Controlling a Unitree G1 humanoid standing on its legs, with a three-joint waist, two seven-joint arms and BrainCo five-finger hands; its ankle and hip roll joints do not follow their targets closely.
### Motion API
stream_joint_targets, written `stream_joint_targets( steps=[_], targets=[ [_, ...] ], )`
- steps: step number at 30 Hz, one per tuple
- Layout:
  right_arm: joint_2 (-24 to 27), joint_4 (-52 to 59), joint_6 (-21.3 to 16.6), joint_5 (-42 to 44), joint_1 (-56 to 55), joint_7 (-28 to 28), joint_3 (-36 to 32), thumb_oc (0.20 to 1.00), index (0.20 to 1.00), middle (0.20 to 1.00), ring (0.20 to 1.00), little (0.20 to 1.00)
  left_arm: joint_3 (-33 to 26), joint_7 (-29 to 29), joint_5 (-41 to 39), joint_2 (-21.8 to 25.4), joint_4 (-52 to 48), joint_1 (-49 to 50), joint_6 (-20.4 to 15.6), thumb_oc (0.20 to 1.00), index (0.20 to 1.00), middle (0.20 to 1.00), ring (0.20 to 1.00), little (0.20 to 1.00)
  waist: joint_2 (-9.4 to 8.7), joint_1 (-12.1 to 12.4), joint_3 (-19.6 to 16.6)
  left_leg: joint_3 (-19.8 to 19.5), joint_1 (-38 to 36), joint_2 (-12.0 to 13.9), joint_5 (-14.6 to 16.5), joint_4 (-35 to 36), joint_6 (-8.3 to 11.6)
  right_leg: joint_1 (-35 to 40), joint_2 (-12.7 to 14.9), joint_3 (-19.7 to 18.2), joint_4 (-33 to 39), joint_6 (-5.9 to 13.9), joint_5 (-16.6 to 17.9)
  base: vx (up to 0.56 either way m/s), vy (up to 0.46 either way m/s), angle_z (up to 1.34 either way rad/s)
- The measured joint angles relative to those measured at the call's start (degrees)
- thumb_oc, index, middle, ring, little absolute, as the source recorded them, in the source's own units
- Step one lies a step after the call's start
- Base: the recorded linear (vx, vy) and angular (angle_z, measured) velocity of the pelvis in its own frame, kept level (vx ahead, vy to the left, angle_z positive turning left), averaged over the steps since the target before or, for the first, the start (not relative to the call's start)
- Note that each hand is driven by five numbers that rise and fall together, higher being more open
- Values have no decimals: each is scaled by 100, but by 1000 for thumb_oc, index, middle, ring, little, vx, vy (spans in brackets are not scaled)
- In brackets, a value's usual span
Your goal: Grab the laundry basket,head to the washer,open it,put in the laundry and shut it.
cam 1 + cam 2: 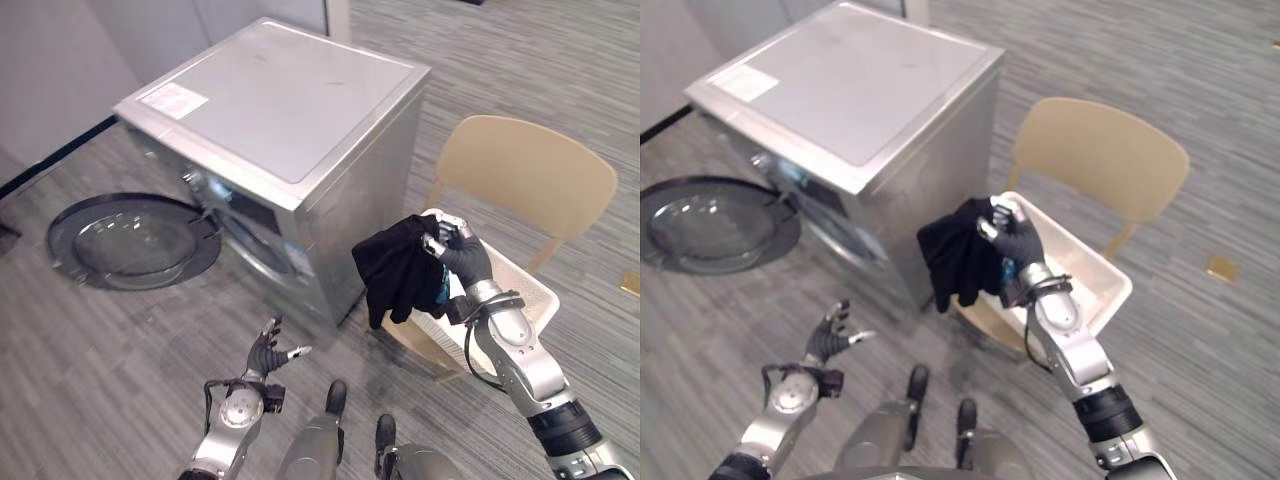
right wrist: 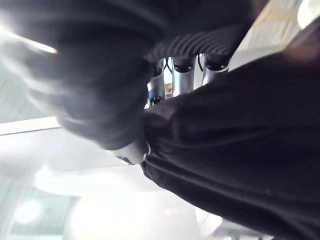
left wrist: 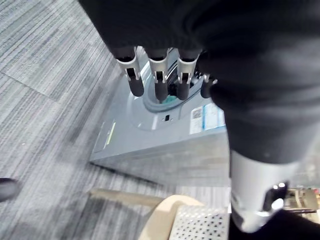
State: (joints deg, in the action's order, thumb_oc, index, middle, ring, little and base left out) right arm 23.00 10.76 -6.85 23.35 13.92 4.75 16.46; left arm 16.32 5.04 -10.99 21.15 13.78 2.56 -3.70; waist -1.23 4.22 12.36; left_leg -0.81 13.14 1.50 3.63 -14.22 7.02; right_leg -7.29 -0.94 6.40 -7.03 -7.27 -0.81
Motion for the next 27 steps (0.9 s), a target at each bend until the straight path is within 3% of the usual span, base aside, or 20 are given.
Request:
stream_joint_targets(
  steps=[2, 5, 6, 8, 9, 12, 14, 16, 17, 22, 23, 24, 25, 27],
  targets=[
    [29, 150, -60, 28, 369, -6, 137, 200, 200, 200, 200, 200, 212, 14, 8, -13, -175, -254, -76, 1000, 1000, 1000, 1000, 1000, -32, -87, 16, -33, -380, 123, 184, -76, -7, -33, 120, 115, 85, 49, 65, 2, 71, 74],
    [15, 230, -133, 30, 828, -63, 287, 200, 200, 200, 200, 200, 573, 14, 38, -80, -216, -684, -124, 1000, 1000, 1000, 1000, 1000, -19, -259, 8, 54, -1068, 302, 218, 436, -39, 32, 158, 261, 320, 286, 190, 60, 97, 39],
    [-32, 247, -251, 39, 943, -82, 312, 200, 200, 200, 200, 200, 789, 54, 89, -126, -325, -953, -129, 1000, 1000, 1000, 1000, 1000, 22, -475, -14, -3, -1389, 317, 166, 969, -143, 28, 135, 299, 388, 439, 314, 95, 163, 45],
    [-46, 240, -299, 46, 1050, -82, 386, 200, 200, 200, 200, 200, 998, 145, 112, -231, -492, -1186, -207, 1000, 1000, 1000, 1000, 1000, 200, -532, -124, 40, -1607, 323, -1, 1498, -442, -152, -40, 311, 431, 534, 477, 89, 123, -2],
    [-188, 221, -288, 161, 1006, -38, 593, 200, 200, 200, 200, 200, 1163, 250, 164, -240, -536, -1365, -199, 1000, 1000, 1000, 1000, 1000, 37, -547, -127, 105, -1697, 255, -214, 1699, -414, -185, 74, 233, 468, 616, 588, 53, 98, -28],
    [-246, 203, -292, 208, 959, -95, 974, 200, 200, 200, 200, 200, 1385, 355, 284, -360, -658, -1552, -212, 1000, 1000, 1000, 1000, 1000, -17, -572, -195, 221, -1747, 94, -226, 1762, -575, -171, 242, 155, 438, 687, 641, 21, 73, -10],
    [-489, 109, -291, 346, 955, -96, 1132, 200, 200, 200, 200, 200, 1463, 499, 323, -401, -725, -1639, -221, 1000, 1000, 1000, 1000, 1000, -15, -553, -354, 287, -1742, 83, -295, 1818, -622, -418, 313, 136, -210, 790, 387, 2, 82, 2],
    [-679, 51, -292, 447, 940, -102, 1172, 200, 200, 200, 200, 200, 1496, 653, 324, -402, -716, -1714, -214, 1000, 1000, 1000, 1000, 1000, -81, -542, -487, 259, -1733, 47, -342, 1818, -555, -417, 317, 72, -215, 788, 283, -10, 57, 7],
    [-768, 20, -304, 495, 834, -108, 1175, 200, 200, 200, 200, 200, 1540, 755, 325, -410, -699, -1836, -211, 200, 200, 200, 200, 200, -54, -552, -555, 194, -1729, 58, -349, 1815, -547, -308, 278, 73, -8, 764, 360, -7, 44, 4],
    [-780, -165, -298, 833, 370, -140, 1345, 200, 200, 200, 200, 200, 1534, 888, 328, -499, -562, -1872, -210, 200, 200, 200, 200, 200, 9, -572, -687, 210, -1751, 86, -350, 1815, -545, -33, 194, 40, 571, 756, 674, -18, 31, -5],
    [-779, -287, -283, 913, 259, -139, 1354, 304, 304, 304, 304, 304, 1532, 889, 323, -523, -539, -1835, -208, 200, 200, 200, 200, 200, 9, -573, -688, 255, -1762, 86, -349, 1816, -543, 46, 181, 11, 733, 747, 728, -15, 26, -13],
    [-780, -317, -264, 934, 236, -139, 1362, 533, 533, 533, 533, 533, 1531, 890, 322, -528, -536, -1811, -204, 200, 200, 200, 200, 200, 11, -568, -689, 282, -1766, 85, -348, 1818, -543, 67, 180, 4, 797, 752, 770, -16, 23, -13],
    [-775, -336, -261, 935, 232, -144, 1366, 1000, 1000, 1000, 1000, 1000, 1531, 889, 320, -521, -529, -1802, -202, 200, 200, 200, 200, 200, 11, -568, -691, 304, -1767, 81, -348, 1818, -543, 84, 176, -5, 851, 753, 809, -12, 21, -12],
    [-732, -552, -248, 935, 186, -197, 1341, 1000, 1000, 1000, 1000, 1000, 1388, 885, 316, -470, -479, -1681, -202, 200, 200, 200, 200, 200, 21, -571, -704, 371, -1837, 68, -344, 1826, -539, 227, 164, -86, 1075, 777, 921, -12, 18, -15]
  ],
)
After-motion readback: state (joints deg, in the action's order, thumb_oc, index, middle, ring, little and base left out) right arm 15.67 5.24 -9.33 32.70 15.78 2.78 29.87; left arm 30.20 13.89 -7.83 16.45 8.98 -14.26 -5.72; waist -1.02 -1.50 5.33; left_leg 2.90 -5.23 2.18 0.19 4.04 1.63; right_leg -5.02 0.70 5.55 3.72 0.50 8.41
